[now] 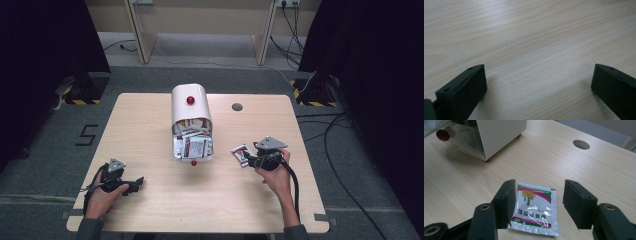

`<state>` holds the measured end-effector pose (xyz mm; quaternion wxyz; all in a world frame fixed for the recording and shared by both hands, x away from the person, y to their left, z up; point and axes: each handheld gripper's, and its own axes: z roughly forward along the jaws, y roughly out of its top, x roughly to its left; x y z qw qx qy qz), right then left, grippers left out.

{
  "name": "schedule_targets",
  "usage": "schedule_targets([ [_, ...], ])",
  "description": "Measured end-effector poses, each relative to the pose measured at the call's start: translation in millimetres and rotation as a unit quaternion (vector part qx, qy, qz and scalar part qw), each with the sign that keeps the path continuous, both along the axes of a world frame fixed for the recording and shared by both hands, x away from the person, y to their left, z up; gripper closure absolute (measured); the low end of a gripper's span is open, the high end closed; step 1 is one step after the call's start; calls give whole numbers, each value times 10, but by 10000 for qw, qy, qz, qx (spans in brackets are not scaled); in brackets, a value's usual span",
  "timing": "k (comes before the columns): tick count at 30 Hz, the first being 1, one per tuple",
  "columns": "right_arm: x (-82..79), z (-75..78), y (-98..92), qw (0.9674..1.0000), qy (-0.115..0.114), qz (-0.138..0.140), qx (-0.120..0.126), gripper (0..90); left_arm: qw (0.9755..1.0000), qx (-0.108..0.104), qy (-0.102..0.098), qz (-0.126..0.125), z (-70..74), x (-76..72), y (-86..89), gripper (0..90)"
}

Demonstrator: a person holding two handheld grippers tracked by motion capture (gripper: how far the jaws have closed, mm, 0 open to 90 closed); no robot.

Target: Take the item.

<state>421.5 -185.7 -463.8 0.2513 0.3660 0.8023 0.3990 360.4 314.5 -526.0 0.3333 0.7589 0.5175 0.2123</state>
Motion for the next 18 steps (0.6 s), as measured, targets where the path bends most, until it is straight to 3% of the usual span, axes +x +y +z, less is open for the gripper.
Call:
schedule_targets([
  [18,-290,16,-64,9999,93,-101,69,358,10000,-1,1,0,0,0,0,0],
])
